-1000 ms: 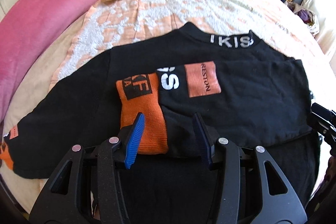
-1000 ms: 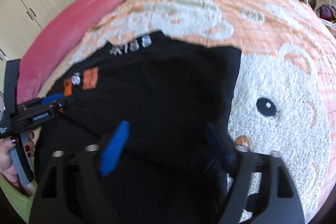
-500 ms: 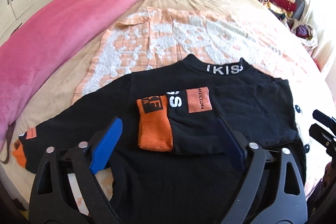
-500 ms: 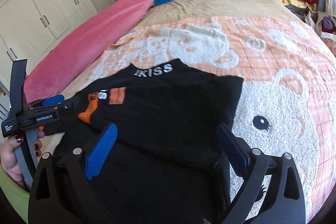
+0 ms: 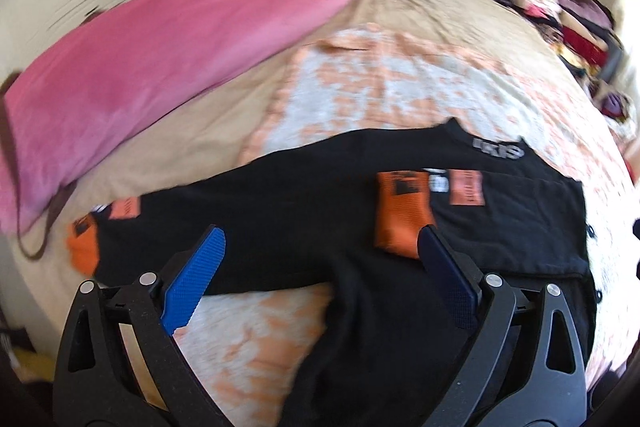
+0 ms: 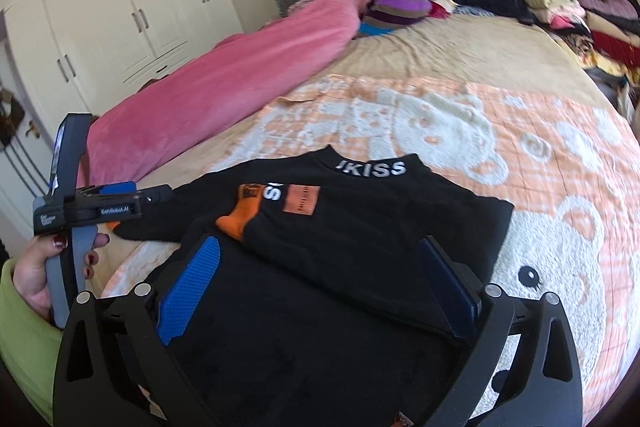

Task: Fold small clothes
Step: 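Move the left tool to the other orange sleeve cuff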

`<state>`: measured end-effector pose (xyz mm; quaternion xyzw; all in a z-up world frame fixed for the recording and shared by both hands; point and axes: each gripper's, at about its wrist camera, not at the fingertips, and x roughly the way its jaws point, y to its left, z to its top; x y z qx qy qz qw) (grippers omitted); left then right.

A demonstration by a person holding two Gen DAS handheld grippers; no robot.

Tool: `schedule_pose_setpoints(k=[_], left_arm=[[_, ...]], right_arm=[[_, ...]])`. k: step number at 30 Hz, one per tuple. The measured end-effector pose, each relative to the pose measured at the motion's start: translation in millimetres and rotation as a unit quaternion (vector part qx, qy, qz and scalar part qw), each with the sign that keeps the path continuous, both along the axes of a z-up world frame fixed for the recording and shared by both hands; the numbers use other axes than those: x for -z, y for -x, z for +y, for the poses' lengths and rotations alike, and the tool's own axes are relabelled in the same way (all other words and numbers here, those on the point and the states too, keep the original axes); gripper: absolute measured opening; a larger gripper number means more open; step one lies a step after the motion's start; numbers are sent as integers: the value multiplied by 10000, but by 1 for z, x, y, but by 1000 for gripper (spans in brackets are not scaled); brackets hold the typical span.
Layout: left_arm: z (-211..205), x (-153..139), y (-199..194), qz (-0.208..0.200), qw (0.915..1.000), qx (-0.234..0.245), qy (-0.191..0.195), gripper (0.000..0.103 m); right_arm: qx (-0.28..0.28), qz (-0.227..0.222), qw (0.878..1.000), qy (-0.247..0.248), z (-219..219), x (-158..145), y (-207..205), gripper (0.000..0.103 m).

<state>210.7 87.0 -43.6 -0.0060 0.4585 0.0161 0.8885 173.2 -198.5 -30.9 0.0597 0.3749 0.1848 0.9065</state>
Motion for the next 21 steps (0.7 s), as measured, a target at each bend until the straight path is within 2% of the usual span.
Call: schedule_pose_setpoints(k=[6, 11, 14, 21], left_arm=[[58, -5, 10, -58, 9977, -670, 120, 93], [113, -5, 17, -54, 9902, -1367, 268, 93], [150, 0, 23, -16, 9825, -1836, 317, 93], [232, 26, 39, 176, 9538, -2956, 513, 93]], right_arm=[[-215, -55, 9997, 87, 14, 1, 3, 98], [-319, 14, 9993, 168, 25, 9, 2, 98], [-459, 79, 9986, 258, 35, 16, -1, 98], [-914, 284, 9935, 616, 70, 41, -9, 98]])
